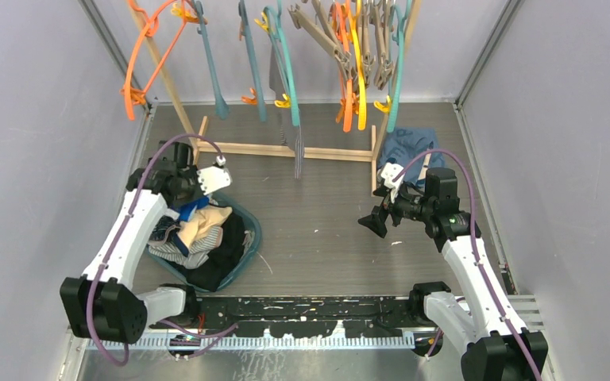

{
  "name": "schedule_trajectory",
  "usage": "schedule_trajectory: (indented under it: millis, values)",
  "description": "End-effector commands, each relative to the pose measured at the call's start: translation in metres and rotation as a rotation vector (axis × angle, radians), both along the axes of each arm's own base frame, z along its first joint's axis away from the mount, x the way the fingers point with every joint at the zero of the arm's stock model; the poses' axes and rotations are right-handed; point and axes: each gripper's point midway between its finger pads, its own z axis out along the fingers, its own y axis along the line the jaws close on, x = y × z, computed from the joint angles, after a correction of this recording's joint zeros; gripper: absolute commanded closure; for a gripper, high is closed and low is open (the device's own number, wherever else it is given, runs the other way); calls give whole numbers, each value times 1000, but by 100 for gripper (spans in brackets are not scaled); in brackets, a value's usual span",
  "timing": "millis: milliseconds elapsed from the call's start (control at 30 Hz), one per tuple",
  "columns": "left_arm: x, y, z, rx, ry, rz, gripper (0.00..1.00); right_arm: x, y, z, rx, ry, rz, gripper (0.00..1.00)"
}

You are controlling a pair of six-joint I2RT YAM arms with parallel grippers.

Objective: Remove the underwear clipped to the hanger
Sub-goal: Place the underwear in the bin.

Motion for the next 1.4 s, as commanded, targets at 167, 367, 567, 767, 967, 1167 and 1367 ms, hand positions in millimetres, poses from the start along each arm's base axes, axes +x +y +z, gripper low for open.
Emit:
schedule_trajectory:
  millis: [167, 367, 567, 767, 967, 1167, 1367]
  values:
    - [4, -8, -79, -34, 150, -1, 84, 0, 1, 9, 6, -49, 21, 0]
    - [-13, 5, -114, 34, 234, 28, 70, 0, 1, 8, 5, -46, 22, 0]
    - [-9, 2, -80, -3, 133, 40, 49, 0, 1, 7, 4, -46, 23, 0]
    - [-13, -15, -18, -112, -17, 6, 21, 0, 1, 9, 5, -54, 24, 0]
    - [-34, -39, 32, -272, -86, -27, 3, -1, 2, 11, 10, -59, 29, 0]
    - [-53, -77, 87, -550, -122, -10, 2, -1, 2, 15, 12, -67, 21, 0]
    - [-55, -109, 147, -813, -166, 30, 2, 0, 1, 17, 14, -61, 11, 0]
